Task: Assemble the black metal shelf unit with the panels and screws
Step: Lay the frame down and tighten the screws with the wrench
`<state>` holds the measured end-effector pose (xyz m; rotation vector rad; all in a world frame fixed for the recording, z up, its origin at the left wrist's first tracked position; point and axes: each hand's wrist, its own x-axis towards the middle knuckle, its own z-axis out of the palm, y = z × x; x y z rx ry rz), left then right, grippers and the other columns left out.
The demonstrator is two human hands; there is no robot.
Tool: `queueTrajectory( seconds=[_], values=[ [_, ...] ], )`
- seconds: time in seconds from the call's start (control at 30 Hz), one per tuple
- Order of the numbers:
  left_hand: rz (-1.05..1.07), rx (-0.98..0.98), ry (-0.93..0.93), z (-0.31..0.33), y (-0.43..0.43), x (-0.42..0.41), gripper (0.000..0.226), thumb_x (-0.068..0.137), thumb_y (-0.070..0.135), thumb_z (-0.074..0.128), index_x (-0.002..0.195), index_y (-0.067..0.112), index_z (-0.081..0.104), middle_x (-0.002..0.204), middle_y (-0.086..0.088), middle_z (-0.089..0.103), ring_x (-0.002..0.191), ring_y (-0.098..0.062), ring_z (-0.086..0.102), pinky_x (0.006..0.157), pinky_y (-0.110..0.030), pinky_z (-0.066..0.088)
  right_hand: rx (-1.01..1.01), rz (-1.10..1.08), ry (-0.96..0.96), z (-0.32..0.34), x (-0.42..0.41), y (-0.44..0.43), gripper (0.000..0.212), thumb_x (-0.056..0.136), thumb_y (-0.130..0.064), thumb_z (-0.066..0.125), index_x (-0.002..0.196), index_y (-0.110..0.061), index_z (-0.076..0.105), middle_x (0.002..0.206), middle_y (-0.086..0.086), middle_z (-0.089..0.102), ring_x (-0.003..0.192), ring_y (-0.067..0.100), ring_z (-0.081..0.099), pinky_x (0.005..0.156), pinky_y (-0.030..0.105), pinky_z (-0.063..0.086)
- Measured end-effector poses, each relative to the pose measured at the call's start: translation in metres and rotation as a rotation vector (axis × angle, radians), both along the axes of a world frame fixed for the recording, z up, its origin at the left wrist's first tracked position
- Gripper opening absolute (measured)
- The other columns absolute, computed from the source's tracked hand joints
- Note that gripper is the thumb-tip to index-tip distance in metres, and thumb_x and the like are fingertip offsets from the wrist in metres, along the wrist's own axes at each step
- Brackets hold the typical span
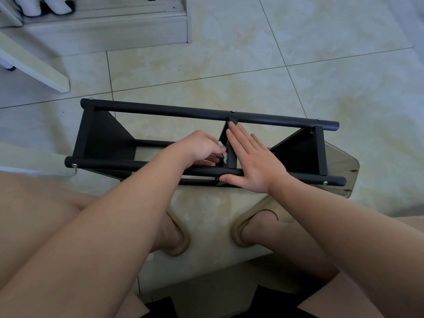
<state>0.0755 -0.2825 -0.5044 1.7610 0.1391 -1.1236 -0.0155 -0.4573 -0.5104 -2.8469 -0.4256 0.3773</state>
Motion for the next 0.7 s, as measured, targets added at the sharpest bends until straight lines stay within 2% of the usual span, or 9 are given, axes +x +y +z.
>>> queueTrajectory(
  seconds=[0.07,0.17,0.33,0.5,0.7],
  values=[
    [0.036,0.012,-0.013,-0.0014,-0.0005,0.0000,0.011,0.091,0.021,0.072,0.097,0.016,0.066,0.074,0.005,0.075,0.071,-0.008,0.071,0.064,-0.023,0.055,0.005,-0.002,0.000,0.0001,0.0002,-0.0001,0.111,0.085,-0.081,0.036,0.162,-0.010,0.001,0.169,0.000,-0.014,0.155,0.016,-0.013,0.128,0.043,0.007],
    [0.027,0.048,-0.094,-0.0043,-0.0025,-0.0016,0.015,0.087,0.017,0.074,0.101,0.017,0.068,0.076,0.004,0.076,0.069,-0.006,0.069,0.076,-0.028,0.055,0.006,-0.004,0.005,-0.0004,0.0006,-0.0001,0.111,0.085,-0.082,0.035,0.162,-0.010,0.000,0.169,0.000,-0.014,0.155,0.015,-0.014,0.128,0.044,0.007],
    [0.054,0.039,-0.149,-0.0046,-0.0053,-0.0050,0.009,0.088,0.016,0.072,0.094,0.022,0.070,0.073,0.006,0.075,0.060,-0.001,0.067,0.062,-0.022,0.049,0.007,-0.007,0.006,-0.0021,0.0008,-0.0002,0.111,0.085,-0.082,0.037,0.162,-0.011,0.000,0.169,0.001,-0.013,0.156,0.015,-0.014,0.128,0.044,0.008],
    [0.077,0.027,-0.135,-0.0028,-0.0051,-0.0042,0.007,0.093,0.020,0.065,0.092,0.026,0.070,0.071,0.010,0.075,0.066,-0.004,0.068,0.065,-0.023,0.049,0.011,-0.009,-0.002,-0.0026,0.0008,-0.0005,0.111,0.085,-0.081,0.038,0.162,-0.011,0.001,0.170,0.001,-0.012,0.156,0.015,-0.013,0.128,0.044,0.008],
    [0.055,0.034,-0.078,-0.0011,-0.0027,-0.0028,0.006,0.093,0.021,0.065,0.096,0.024,0.070,0.080,0.007,0.077,0.076,-0.008,0.070,0.075,-0.028,0.051,0.005,-0.009,0.009,-0.0020,0.0012,-0.0005,0.111,0.086,-0.081,0.039,0.162,-0.011,0.000,0.169,0.000,-0.015,0.155,0.015,-0.014,0.128,0.043,0.007]
  ],
)
